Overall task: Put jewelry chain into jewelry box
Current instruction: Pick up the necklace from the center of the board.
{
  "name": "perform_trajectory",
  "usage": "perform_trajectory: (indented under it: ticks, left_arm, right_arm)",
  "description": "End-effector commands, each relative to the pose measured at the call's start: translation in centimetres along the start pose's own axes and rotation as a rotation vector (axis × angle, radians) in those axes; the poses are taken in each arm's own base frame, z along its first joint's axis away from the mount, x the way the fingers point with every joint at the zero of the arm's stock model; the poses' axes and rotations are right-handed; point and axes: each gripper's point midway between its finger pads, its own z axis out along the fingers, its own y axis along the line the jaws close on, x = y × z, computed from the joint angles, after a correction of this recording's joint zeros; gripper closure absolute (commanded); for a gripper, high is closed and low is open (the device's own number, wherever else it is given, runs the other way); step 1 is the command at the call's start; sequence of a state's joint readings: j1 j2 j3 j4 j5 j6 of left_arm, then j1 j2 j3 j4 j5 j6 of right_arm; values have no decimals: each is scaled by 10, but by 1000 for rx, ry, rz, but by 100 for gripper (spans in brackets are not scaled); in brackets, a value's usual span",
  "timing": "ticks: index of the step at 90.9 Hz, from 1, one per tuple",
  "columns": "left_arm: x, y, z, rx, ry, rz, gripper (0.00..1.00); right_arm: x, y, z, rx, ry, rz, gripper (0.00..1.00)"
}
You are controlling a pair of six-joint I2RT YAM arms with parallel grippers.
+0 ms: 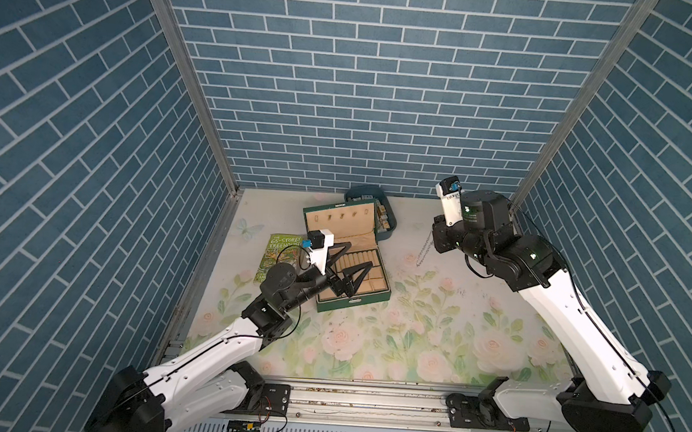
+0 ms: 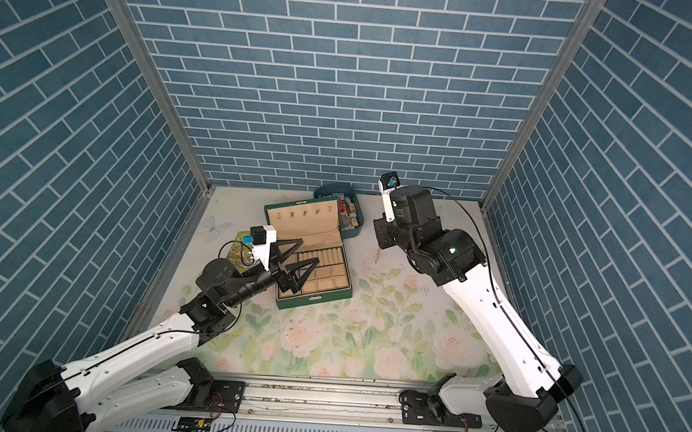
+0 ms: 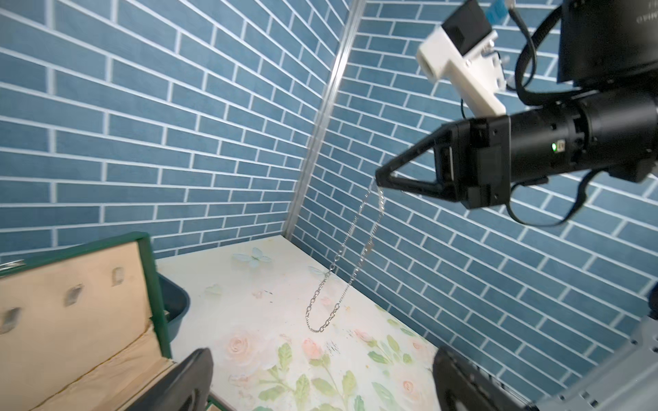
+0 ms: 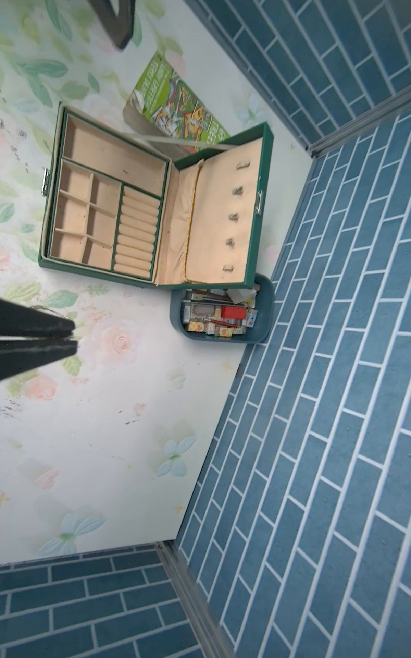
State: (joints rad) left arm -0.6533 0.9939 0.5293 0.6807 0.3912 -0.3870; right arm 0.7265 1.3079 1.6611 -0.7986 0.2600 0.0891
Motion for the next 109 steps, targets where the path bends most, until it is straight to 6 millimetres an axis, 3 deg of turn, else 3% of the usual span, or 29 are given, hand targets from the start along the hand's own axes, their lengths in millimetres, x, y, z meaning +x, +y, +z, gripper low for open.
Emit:
perform_trajectory:
  ticks: [1, 29, 52, 71, 78, 109]
  left_arm:
    - [-1, -27, 5, 151, 3, 53, 0]
    - [21, -16, 12, 89, -64, 155, 0]
    - [45, -30, 38, 106, -51, 254, 0]
    - [63, -29, 54, 67, -52, 316, 0]
    - [57, -33, 61, 72, -80, 329, 1]
    - [71, -46, 86, 124, -53, 374, 0]
  right_arm:
    - [-19, 13, -19, -94, -98, -29, 100]
    - [-27, 31, -47, -233, -185, -59, 100]
    - [-25, 37, -50, -272, -190, -67, 100]
    - [-25, 43, -52, -309, -195, -66, 100]
    - [-24, 46, -53, -326, -194, -67, 100]
    - [-21, 53, -57, -367, -198, -76, 100]
